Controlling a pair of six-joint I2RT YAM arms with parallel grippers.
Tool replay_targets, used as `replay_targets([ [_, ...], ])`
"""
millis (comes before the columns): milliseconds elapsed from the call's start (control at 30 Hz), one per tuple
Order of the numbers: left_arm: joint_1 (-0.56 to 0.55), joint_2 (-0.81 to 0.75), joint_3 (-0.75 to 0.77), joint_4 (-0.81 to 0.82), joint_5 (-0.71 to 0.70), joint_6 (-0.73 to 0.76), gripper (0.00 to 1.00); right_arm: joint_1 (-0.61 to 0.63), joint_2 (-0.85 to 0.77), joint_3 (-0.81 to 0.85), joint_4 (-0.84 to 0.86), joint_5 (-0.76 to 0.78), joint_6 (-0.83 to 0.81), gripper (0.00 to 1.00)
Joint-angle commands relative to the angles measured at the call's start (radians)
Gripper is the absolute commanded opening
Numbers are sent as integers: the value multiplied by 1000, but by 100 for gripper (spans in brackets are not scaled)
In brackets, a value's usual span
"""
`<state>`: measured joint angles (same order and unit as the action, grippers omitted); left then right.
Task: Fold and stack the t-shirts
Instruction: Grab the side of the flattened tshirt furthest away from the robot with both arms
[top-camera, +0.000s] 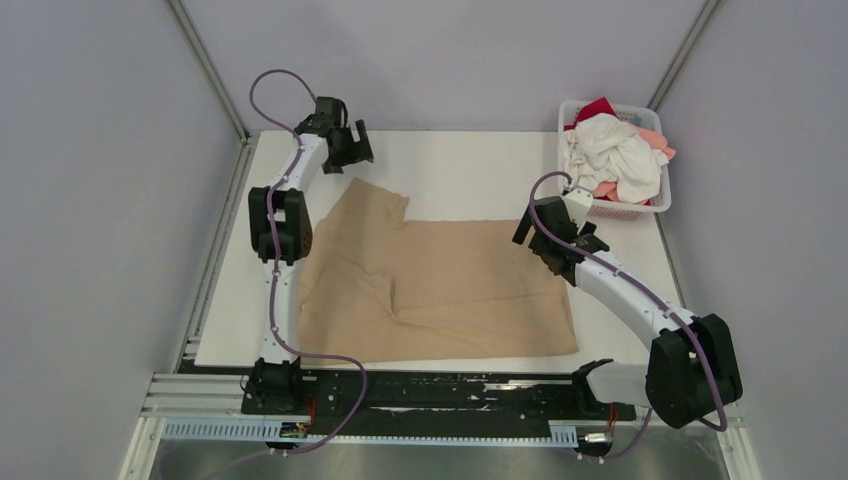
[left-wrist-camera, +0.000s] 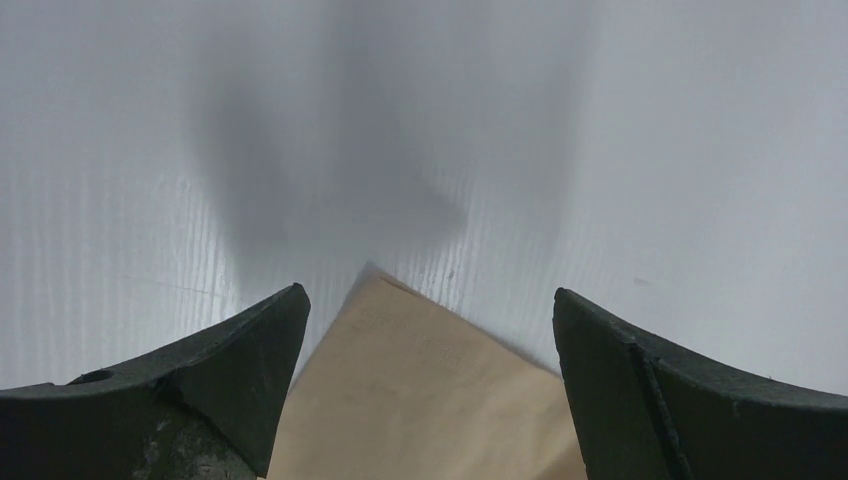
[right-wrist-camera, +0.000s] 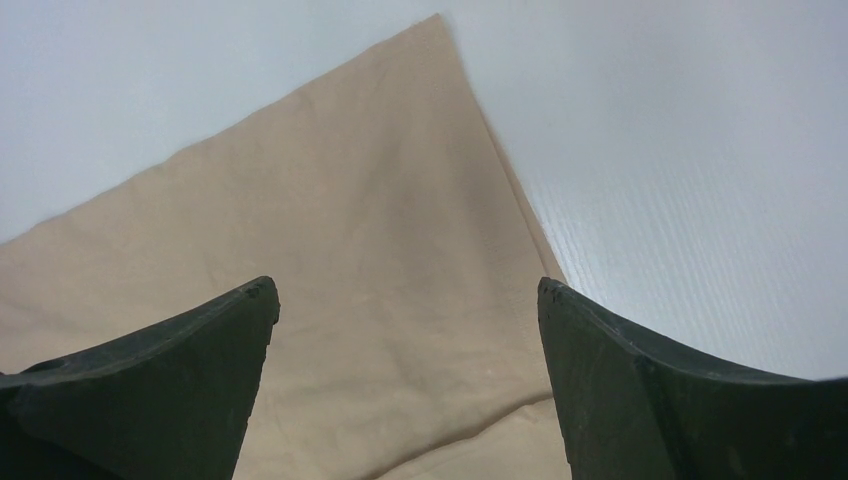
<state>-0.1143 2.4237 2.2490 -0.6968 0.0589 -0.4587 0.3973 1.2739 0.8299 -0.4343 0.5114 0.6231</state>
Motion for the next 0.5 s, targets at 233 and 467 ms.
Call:
replay_targets([
  [233,13,52,-34,-11,174,17,100,-15,-25,9,56,-31,-29,100],
  [467,-23,54,-61,-53,206,80,100,-15,-49,-7,56,-33,-33,100],
])
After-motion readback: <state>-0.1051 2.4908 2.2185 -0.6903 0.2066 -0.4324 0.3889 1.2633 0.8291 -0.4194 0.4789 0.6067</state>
